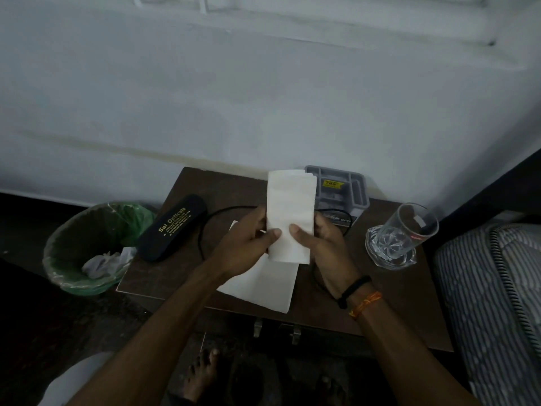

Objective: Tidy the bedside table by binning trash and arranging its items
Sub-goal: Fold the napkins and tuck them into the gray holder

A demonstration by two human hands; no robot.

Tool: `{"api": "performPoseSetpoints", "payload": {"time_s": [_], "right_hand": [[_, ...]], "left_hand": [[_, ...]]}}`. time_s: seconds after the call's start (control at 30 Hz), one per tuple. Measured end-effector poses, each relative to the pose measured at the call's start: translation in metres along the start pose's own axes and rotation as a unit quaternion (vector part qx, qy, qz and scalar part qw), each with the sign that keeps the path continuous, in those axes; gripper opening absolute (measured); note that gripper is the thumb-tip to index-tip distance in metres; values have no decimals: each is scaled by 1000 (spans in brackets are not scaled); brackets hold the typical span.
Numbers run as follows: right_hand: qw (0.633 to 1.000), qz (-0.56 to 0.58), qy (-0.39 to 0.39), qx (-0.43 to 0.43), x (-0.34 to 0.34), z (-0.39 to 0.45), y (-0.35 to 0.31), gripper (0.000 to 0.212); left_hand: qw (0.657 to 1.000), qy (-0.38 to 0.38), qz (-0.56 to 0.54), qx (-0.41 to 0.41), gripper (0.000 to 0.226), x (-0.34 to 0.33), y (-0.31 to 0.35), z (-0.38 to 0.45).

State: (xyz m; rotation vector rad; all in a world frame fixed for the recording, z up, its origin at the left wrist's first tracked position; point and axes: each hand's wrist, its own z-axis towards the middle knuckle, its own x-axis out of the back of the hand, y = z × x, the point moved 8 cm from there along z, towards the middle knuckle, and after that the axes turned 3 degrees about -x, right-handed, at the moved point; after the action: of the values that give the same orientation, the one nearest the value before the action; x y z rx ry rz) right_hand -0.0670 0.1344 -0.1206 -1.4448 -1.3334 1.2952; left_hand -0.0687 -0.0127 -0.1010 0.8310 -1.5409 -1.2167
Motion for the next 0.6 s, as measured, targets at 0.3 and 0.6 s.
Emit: {"api": "performPoseSetpoints", "payload": {"time_s": [0.3,0.6], "right_hand": [[994,73,74,-16,17,5,-4,45],[964,-102,231,86,34,-1,-29,48]], "left_hand": [[997,-45,-47,52,34,-22,-3,-2],[996,-45,-53,-63,51,-43,21,-8]]}}
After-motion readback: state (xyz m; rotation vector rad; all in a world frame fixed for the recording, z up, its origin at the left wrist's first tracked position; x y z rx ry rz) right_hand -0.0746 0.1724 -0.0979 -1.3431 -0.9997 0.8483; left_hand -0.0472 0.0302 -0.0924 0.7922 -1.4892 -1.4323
